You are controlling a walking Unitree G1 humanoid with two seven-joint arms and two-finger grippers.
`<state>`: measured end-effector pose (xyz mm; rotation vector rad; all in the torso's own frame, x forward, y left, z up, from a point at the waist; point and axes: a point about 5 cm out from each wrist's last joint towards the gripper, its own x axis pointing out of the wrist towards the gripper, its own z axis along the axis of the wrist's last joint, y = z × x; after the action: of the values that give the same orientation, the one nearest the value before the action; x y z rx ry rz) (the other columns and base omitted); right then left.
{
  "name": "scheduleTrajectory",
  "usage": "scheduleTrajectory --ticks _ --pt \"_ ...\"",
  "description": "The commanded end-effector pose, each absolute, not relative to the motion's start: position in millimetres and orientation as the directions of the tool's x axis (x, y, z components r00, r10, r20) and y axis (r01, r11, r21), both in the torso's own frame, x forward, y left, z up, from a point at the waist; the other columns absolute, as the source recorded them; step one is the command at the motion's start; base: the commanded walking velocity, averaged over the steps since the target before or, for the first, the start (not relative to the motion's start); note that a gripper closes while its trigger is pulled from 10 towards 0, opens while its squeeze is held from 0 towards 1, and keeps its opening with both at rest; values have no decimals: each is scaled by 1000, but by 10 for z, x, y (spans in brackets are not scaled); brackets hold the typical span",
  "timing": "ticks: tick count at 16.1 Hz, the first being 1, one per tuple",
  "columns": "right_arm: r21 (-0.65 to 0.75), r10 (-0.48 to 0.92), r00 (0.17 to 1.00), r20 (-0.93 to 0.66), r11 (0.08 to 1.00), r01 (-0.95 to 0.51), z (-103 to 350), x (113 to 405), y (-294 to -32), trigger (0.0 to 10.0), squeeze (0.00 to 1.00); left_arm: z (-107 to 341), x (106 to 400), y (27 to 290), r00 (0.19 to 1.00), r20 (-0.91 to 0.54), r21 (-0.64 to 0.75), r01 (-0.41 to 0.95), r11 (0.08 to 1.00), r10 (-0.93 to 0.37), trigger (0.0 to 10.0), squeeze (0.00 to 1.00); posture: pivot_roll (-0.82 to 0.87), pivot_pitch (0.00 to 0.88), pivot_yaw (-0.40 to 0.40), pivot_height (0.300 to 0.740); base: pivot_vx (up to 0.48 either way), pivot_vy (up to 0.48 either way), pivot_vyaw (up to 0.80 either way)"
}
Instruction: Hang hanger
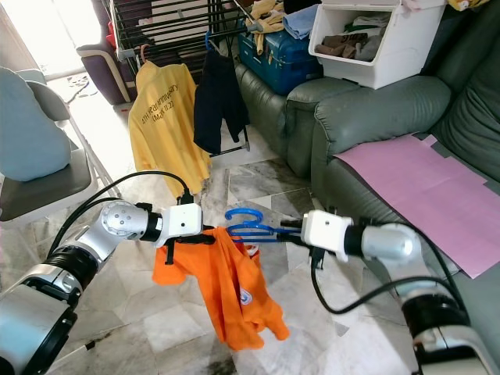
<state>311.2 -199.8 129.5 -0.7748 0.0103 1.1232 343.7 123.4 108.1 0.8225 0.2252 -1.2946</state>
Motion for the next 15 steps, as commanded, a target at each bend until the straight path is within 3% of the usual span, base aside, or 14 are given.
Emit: scheduleTrajectory --ticks 1,3,5,8,9,10,12,13,15 --pt "-569 782 501 -370 236 -788 1410 3179 -2089 10000 1000 1087 3456 1366 341 -575 414 905 94 -744 0 0 -165 0 92 740 0 0 0" --pt "-610 737 605 -301 339 -716 1623 3293 -2256 10000 1000 1083 3492 1464 419 -574 453 878 154 -703 0 0 -164 0 92 740 0 0 0" --pt "-673 676 705 -214 422 -608 1822 3379 -2404 10000 1000 1064 3488 1540 433 -585 448 877 172 -686 0 0 -173 0 98 740 0 0 0" --pt "-700 599 800 -29 559 -444 2074 3488 -2463 10000 1000 1037 3488 1561 453 -588 452 871 192 -670 0 0 -176 0 98 740 0 0 0" --pt "-678 579 814 35 612 -407 2143 3521 -2460 10000 1000 1018 3518 1594 503 -591 466 851 243 -630 0 0 -177 0 98 740 0 0 0" --pt "-643 561 823 90 664 -382 2189 3548 -2447 10000 1000 1042 3597 1650 609 -567 511 788 342 -555 0 0 -178 0 99 740 0 0 0" --pt "-510 604 790 104 714 -479 2106 3559 -2321 10000 1000 1221 3758 1689 764 -420 443 644 624 -490 0 0 -176 0 98 740 0 0 0" --pt "-460 653 753 78 694 -554 2013 3532 -2230 10000 1000 1275 3788 1677 782 -374 374 619 690 -498 0 0 -176 0 98 740 0 0 0" --pt "-336 739 672 52 646 -685 1868 3468 -2050 10000 1000 1343 3818 1640 790 -324 295 607 738 -520 0 0 -165 0 98 740 0 0 0"
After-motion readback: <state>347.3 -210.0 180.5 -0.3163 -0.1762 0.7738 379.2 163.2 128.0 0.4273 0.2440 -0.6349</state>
